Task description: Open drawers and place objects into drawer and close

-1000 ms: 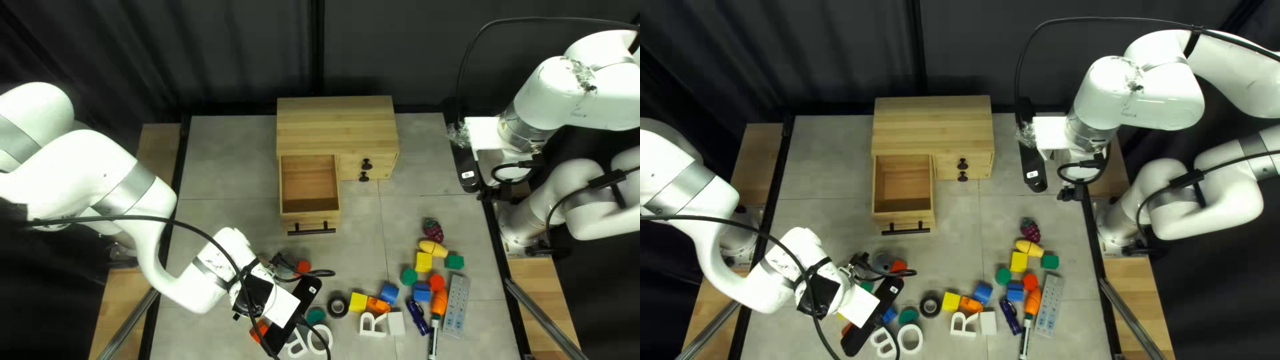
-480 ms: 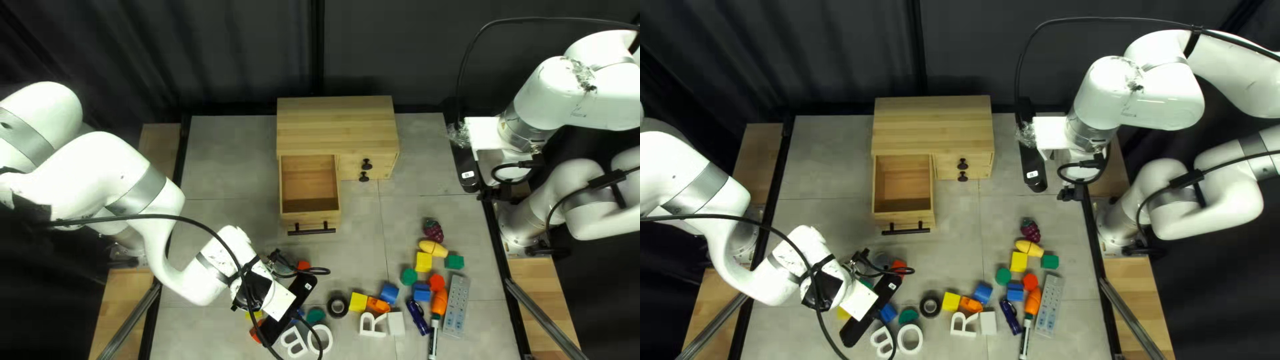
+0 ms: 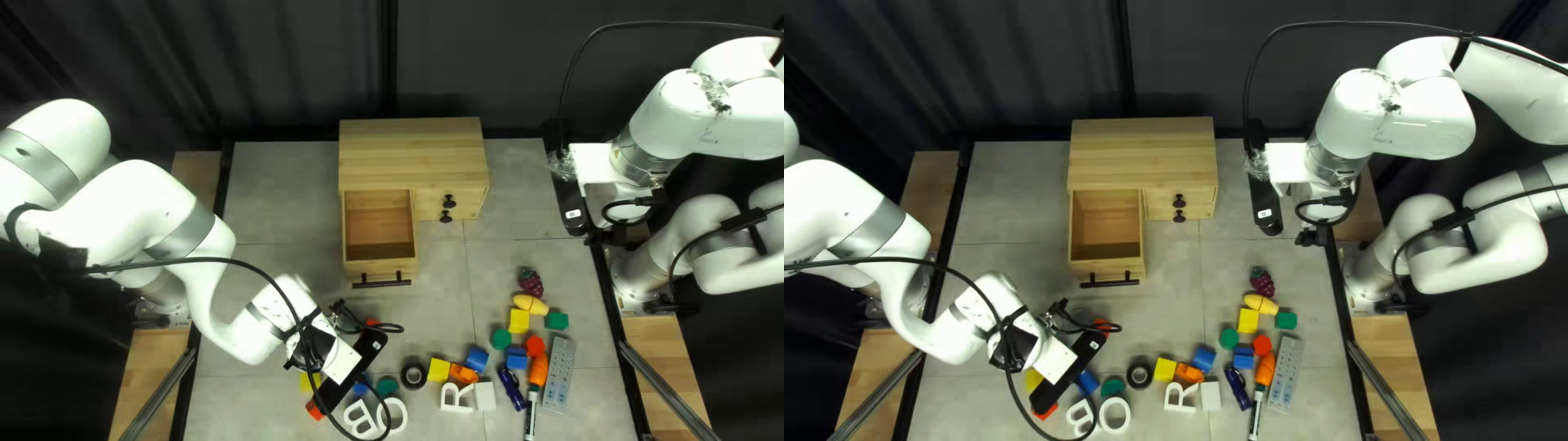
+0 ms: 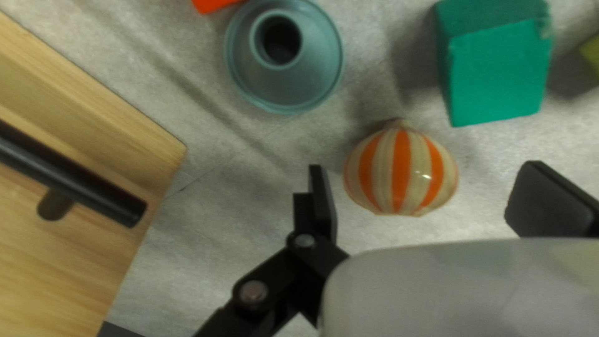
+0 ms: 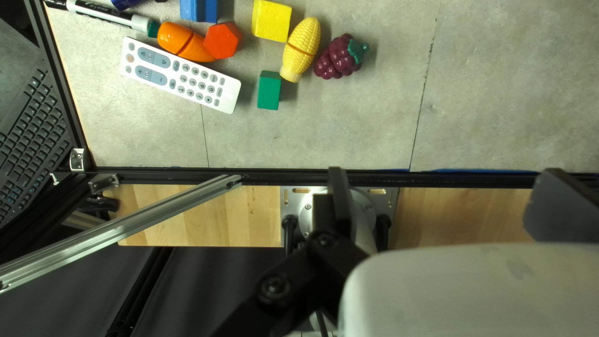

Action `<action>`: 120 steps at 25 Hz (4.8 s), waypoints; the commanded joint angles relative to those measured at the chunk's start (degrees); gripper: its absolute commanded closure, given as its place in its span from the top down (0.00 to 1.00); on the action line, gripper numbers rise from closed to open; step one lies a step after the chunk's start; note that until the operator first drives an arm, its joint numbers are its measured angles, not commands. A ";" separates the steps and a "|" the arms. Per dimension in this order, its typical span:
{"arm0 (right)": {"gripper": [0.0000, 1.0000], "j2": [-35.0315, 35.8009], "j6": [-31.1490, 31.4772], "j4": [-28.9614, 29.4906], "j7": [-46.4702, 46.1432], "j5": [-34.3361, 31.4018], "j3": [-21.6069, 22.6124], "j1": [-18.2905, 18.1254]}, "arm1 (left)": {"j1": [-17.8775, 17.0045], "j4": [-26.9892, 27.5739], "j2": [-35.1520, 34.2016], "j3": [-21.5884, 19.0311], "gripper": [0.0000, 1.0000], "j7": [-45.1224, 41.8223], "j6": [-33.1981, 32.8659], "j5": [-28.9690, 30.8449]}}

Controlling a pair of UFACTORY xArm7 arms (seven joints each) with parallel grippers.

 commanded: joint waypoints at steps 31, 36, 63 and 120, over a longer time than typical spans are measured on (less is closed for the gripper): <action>1.00 0.00 0.00 0.00 0.00 0.00 0.00 0.00 | -1.35 26.05 -4.51 -1.39 0.67 -4.02 33.40 1.92; 1.00 0.00 0.00 0.00 0.00 0.00 0.00 0.00 | -1.01 20.03 -4.65 -1.39 1.00 -5.74 26.76 1.44; 1.00 0.00 0.00 0.00 0.00 0.00 0.00 0.00 | 6.38 -7.30 -23.21 7.28 1.00 -9.09 9.23 -14.87; 1.00 0.00 0.00 0.00 0.00 0.00 0.00 0.00 | 9.08 -23.47 -27.37 19.84 1.00 6.13 -5.61 -24.93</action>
